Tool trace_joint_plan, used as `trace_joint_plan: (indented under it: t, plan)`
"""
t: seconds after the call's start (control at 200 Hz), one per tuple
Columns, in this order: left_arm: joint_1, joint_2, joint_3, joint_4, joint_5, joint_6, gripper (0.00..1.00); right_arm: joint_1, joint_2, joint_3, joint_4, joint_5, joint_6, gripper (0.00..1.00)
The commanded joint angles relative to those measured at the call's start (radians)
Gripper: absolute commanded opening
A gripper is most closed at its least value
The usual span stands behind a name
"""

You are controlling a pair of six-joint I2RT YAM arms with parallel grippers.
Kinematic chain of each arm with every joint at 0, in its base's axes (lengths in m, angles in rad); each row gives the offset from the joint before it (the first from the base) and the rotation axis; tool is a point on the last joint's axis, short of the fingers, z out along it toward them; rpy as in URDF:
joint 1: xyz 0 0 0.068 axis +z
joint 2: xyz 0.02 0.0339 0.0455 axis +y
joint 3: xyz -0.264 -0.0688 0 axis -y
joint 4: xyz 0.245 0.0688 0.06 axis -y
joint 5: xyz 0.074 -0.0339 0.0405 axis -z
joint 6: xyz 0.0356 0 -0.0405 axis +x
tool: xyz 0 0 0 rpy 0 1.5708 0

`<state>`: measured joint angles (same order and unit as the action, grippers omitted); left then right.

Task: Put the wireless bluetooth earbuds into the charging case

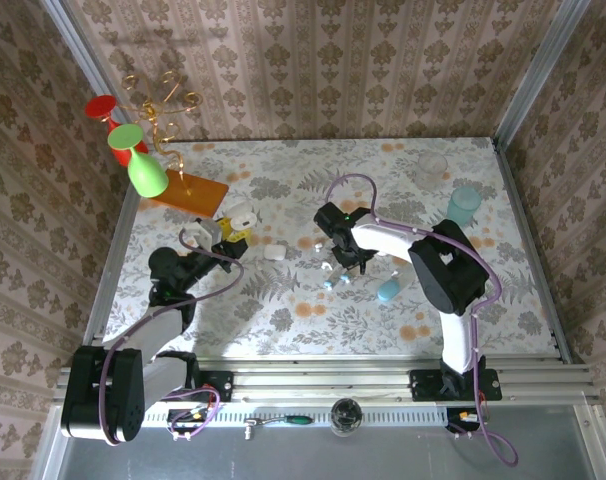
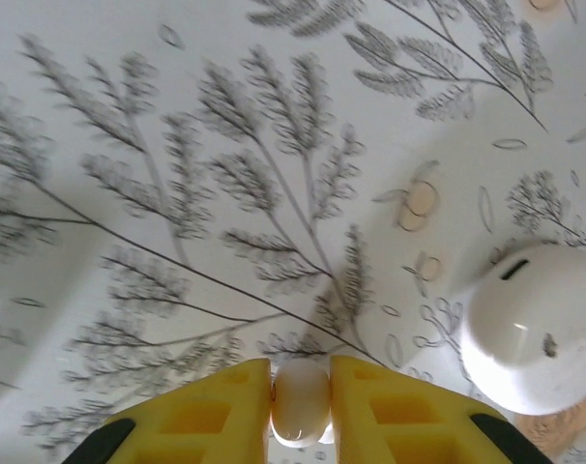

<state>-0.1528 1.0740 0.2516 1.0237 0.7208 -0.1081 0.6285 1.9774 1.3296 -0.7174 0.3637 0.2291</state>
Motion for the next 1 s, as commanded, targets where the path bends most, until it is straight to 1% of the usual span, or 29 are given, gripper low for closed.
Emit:
trace_joint_plan:
  t: [0.0, 0.13, 0.21, 0.405, 0.585, 0.995]
  plan:
    - [-0.01, -0.002, 0.029, 0.018, 0.004, 0.021, 0.35, 0.003, -0.026, -0.012, -0.017, 0.027, -0.036, 0.27]
    - [-0.01, -0.004, 0.026, 0.019, 0.003, 0.019, 0.35, 0.013, -0.029, -0.007, -0.018, 0.054, -0.035, 0.35]
    - [-0.012, -0.008, 0.023, 0.019, 0.002, 0.018, 0.35, 0.023, -0.028, 0.005, -0.033, 0.087, -0.033, 0.37]
    - [-0.011, -0.007, 0.026, 0.015, 0.005, 0.023, 0.35, 0.046, 0.002, 0.034, -0.073, 0.14, -0.015, 0.37]
    - [-0.011, -0.009, 0.023, 0.017, 0.008, 0.021, 0.35, 0.048, 0.025, 0.037, -0.088, 0.139, 0.008, 0.36]
    - [-0.011, -0.019, 0.017, 0.018, 0.007, 0.018, 0.35, 0.048, 0.061, 0.043, -0.086, 0.154, 0.002, 0.32]
